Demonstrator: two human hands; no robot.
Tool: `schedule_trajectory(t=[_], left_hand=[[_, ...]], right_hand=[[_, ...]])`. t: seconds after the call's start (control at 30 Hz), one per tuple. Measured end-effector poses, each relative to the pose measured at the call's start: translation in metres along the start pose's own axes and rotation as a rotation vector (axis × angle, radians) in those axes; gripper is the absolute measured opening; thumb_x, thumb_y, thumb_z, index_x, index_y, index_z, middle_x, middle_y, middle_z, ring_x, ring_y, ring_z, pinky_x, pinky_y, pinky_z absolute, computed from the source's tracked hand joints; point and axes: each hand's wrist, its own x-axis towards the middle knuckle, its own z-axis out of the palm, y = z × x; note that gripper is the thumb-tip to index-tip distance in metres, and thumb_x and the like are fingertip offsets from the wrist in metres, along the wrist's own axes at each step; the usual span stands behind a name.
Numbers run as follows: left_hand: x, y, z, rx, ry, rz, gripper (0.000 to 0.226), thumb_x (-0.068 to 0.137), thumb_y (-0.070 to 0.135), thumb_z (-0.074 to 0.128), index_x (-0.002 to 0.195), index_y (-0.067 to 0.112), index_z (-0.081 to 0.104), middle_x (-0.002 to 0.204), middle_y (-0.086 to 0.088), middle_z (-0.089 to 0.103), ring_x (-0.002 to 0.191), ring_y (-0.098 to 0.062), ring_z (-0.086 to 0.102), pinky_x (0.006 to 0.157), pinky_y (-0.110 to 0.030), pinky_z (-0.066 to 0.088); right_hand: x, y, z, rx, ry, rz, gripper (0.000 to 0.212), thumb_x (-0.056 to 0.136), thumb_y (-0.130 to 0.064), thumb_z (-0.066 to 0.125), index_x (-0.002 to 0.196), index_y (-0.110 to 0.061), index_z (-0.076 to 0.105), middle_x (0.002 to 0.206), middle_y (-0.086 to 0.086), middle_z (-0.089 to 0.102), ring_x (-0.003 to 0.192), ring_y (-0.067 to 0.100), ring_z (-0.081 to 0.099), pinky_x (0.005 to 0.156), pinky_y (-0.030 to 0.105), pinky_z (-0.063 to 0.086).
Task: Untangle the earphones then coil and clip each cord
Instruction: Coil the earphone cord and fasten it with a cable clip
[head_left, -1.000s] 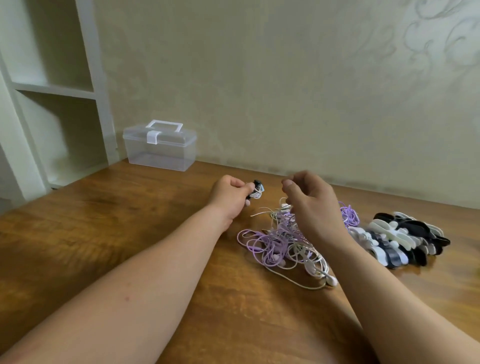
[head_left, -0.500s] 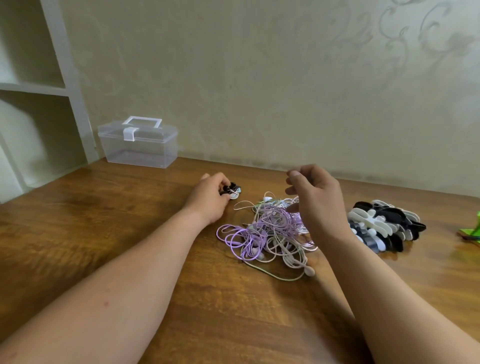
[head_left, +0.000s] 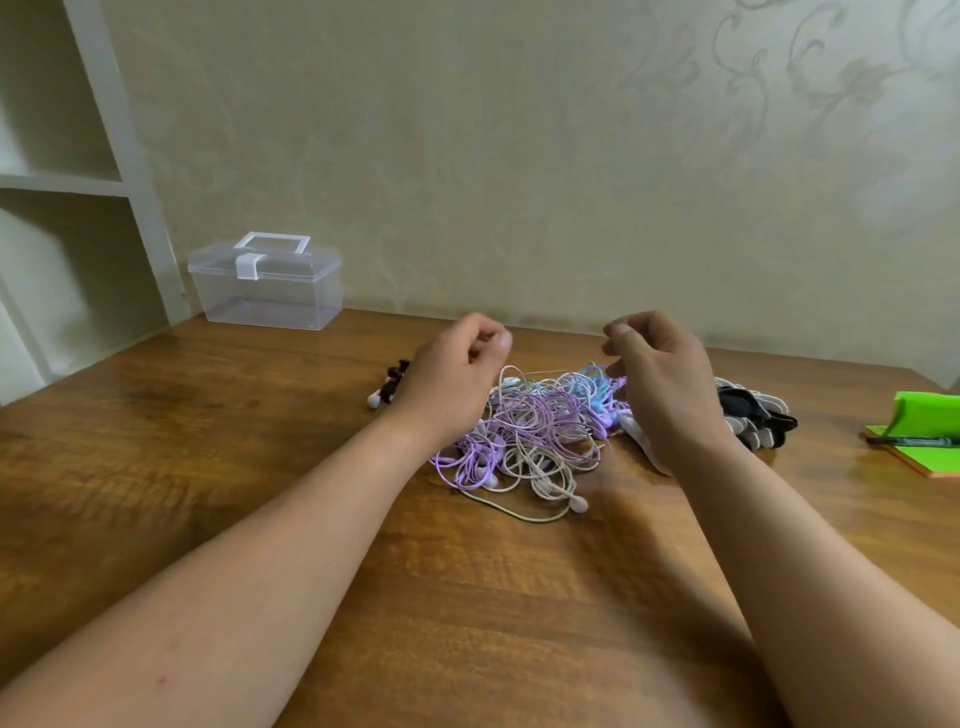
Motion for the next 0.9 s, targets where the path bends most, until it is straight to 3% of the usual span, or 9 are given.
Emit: schedule_trajectory(t=[0.1,0.2,0.3,0.4,0.5,0.6,0.73,0.83,0.9], left_hand=[[-0.013,0.001,0.009,-0.056,-0.039,0.000,0.027,0.106,0.044,0.051,0.117,0.024,0.063,0.106,0.011,0.065,0.095,0.003,0.058,0.077,-0.016,0.044],[-0.017,-0.013,-0.007,-0.014,-0.042,-0.080,0.025,0.101,0.047,0.059,0.103,0.023,0.064,0.096,0.005,0.067,0.086,-0.008,0.060,0.079,-0.030,0.048],[-0.018,-0.024,-0.029,0.036,-0.218,-0.157,0.033,0.095,0.055,0.064,0.087,0.024,0.068,0.085,0.002,0.071,0.078,-0.013,0.062,0.079,-0.034,0.049],[-0.021,-0.024,-0.028,0.061,-0.368,-0.169,0.027,0.091,0.052,0.073,0.085,0.026,0.073,0.083,0.010,0.075,0.078,-0.006,0.069,0.075,-0.029,0.052],[-0.017,-0.025,-0.021,0.053,-0.329,-0.085,0.017,0.095,0.034,0.073,0.081,0.023,0.073,0.077,0.004,0.073,0.070,-0.005,0.062,0.071,-0.030,0.049],[-0.015,-0.026,-0.017,-0.083,-0.263,-0.109,0.008,0.097,0.031,0.071,0.097,0.023,0.073,0.080,0.002,0.069,0.074,-0.007,0.059,0.078,-0.032,0.049],[-0.010,-0.021,-0.031,0.020,-0.165,-0.075,0.028,0.095,0.041,0.071,0.089,0.015,0.064,0.075,0.001,0.059,0.068,-0.011,0.049,0.071,-0.034,0.043],[-0.020,-0.009,-0.050,0.168,-0.435,-0.073,0.057,0.073,0.078,0.072,0.082,0.022,0.061,0.073,0.008,0.064,0.066,-0.015,0.055,0.067,-0.038,0.046],[-0.030,0.001,-0.047,0.332,-0.611,-0.107,0.062,0.063,0.084,0.074,0.088,0.029,0.057,0.085,0.008,0.068,0.079,-0.018,0.063,0.073,-0.043,0.053]], right_hand=[[-0.005,0.012,-0.015,-0.038,0.003,-0.017,0.023,0.104,-0.027,0.056,0.093,-0.017,0.073,0.076,-0.001,0.070,0.066,0.012,0.060,0.064,0.032,0.049],[-0.015,0.010,-0.018,-0.093,-0.104,-0.061,0.033,0.107,-0.034,0.054,0.087,-0.017,0.074,0.064,-0.002,0.064,0.054,0.007,0.054,0.055,0.026,0.044],[-0.031,0.003,-0.003,-0.182,-0.210,-0.182,0.035,0.106,-0.035,0.056,0.082,-0.014,0.070,0.061,-0.003,0.064,0.051,0.006,0.053,0.051,0.024,0.041],[-0.041,0.003,0.010,-0.238,-0.289,-0.239,0.040,0.106,-0.038,0.056,0.083,-0.007,0.063,0.069,0.009,0.065,0.064,0.023,0.058,0.060,0.037,0.045],[-0.042,0.009,0.010,-0.193,-0.308,-0.195,0.040,0.107,-0.039,0.055,0.085,-0.006,0.063,0.074,0.014,0.066,0.069,0.027,0.060,0.062,0.040,0.047],[-0.037,0.011,0.004,-0.222,-0.283,-0.184,0.037,0.107,-0.039,0.055,0.088,-0.008,0.065,0.074,0.011,0.067,0.070,0.026,0.062,0.064,0.042,0.049],[-0.037,0.001,0.004,-0.272,-0.296,-0.279,0.015,0.100,-0.028,0.064,0.087,-0.022,0.067,0.070,-0.004,0.066,0.065,0.012,0.059,0.062,0.032,0.047],[-0.047,-0.002,0.014,-0.267,-0.353,-0.322,0.012,0.095,-0.018,0.065,0.086,-0.026,0.065,0.067,-0.011,0.063,0.059,0.006,0.053,0.056,0.021,0.041],[-0.049,0.001,0.020,-0.268,-0.365,-0.300,0.013,0.095,-0.017,0.064,0.086,-0.026,0.065,0.067,-0.013,0.063,0.056,0.007,0.053,0.053,0.020,0.042]])
